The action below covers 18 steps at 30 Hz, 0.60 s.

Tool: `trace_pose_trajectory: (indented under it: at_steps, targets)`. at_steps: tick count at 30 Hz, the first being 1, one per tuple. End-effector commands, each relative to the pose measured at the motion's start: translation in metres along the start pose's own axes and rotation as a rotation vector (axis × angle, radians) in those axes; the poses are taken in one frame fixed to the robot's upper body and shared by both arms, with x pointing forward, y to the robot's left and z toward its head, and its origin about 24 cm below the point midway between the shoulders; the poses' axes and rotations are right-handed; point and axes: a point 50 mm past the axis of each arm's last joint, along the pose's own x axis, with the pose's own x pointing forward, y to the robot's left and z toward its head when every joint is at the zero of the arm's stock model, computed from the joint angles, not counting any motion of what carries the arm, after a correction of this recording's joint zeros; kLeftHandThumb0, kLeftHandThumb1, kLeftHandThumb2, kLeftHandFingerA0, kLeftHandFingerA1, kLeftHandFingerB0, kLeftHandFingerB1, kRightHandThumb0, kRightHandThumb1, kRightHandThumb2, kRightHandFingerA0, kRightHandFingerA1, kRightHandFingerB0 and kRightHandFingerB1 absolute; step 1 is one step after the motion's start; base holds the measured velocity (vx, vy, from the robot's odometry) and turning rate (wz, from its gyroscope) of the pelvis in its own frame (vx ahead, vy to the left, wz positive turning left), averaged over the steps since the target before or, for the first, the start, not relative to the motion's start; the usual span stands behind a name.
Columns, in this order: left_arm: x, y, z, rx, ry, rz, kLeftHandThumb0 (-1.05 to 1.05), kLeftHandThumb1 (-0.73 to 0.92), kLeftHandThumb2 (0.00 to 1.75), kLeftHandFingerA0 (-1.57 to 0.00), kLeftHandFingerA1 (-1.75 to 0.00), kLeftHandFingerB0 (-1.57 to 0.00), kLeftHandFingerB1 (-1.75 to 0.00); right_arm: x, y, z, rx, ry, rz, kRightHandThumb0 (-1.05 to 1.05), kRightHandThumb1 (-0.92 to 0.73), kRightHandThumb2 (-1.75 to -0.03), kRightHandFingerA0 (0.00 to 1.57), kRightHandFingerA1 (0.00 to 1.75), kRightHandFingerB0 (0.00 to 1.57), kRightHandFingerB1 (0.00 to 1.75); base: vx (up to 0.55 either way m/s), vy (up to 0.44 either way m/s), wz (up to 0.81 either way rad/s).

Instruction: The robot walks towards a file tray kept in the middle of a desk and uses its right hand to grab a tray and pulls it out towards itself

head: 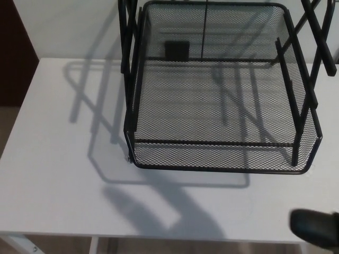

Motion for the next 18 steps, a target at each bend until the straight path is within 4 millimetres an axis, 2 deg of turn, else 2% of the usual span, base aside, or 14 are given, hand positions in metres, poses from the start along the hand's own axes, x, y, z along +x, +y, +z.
trace_pose_trajectory:
  at_steps: [1, 2, 3, 4, 6, 7, 8, 17, 18]
  targets:
    - [-0.004, 0.014, 0.01, 0.145, -0.049, 0.003, -0.36, 0.59, 0.58, -0.65, -0.45, -0.5, -0.51, -0.017, 0.122, -0.095, -0.655, 0.385, 0.812, -0.65, -0.39, -0.77, 0.04, 0.33, 0.14, 0.44, 0.0, 0.0, 0.0]
    - [-0.004, 0.013, 0.01, 0.148, -0.053, 0.001, -0.36, 0.59, 0.58, -0.65, -0.45, -0.49, -0.51, -0.016, 0.124, -0.097, -0.653, 0.386, 0.809, -0.69, -0.43, -0.54, 0.03, 0.38, 0.21, 0.35, 0.0, 0.0, 0.0]
    - [-0.004, 0.013, 0.011, 0.153, -0.055, -0.002, -0.36, 0.59, 0.58, -0.64, -0.45, -0.49, -0.51, -0.016, 0.126, -0.099, -0.652, 0.392, 0.812, -0.67, -0.4, -0.77, 0.04, 0.33, 0.15, 0.44, 0.0, 0.0, 0.0]
    - [-0.004, 0.013, 0.011, 0.156, -0.055, -0.005, -0.36, 0.59, 0.58, -0.64, -0.45, -0.49, -0.51, -0.015, 0.129, -0.101, -0.653, 0.401, 0.818, -0.68, -0.44, -0.54, 0.01, 0.38, 0.18, 0.35, 0.0, 0.0, 0.0]
    - [-0.004, 0.012, 0.011, 0.157, -0.061, -0.008, -0.36, 0.59, 0.58, -0.64, -0.46, -0.49, -0.52, -0.015, 0.132, -0.104, -0.659, 0.412, 0.825, -0.68, -0.44, -0.54, 0.01, 0.39, 0.18, 0.35, 0.0, 0.0, 0.0]
    - [-0.004, 0.012, 0.012, 0.164, -0.065, -0.009, -0.36, 0.59, 0.58, -0.64, -0.45, -0.49, -0.52, -0.016, 0.135, -0.106, -0.665, 0.416, 0.827, -0.62, -0.36, -0.78, 0.01, 0.38, 0.13, 0.46, 0.0, 0.0, 0.0]
    - [-0.003, 0.013, 0.013, 0.159, -0.064, -0.009, -0.36, 0.59, 0.58, -0.65, -0.45, -0.5, -0.51, -0.017, 0.138, -0.108, -0.667, 0.423, 0.833, -0.36, -0.14, -0.8, 0.03, 0.55, 0.0, 0.49, 0.0, 0.0, 0.0]
    - [-0.002, 0.012, 0.018, 0.166, -0.075, -0.018, -0.34, 0.59, 0.58, -0.66, -0.46, -0.49, -0.52, -0.029, 0.155, -0.12, -0.678, 0.479, 0.912, -0.35, -0.11, -0.79, 0.02, 0.53, 0.0, 0.48, 0.0, 0.0, 0.0]
    - [-0.002, 0.012, 0.018, 0.166, -0.078, -0.019, -0.34, 0.59, 0.57, -0.65, -0.46, -0.49, -0.52, -0.031, 0.156, -0.121, -0.685, 0.482, 0.912, -0.71, -0.43, -0.55, 0.07, 0.38, 0.21, 0.33, 0.0, 0.0, 0.0]
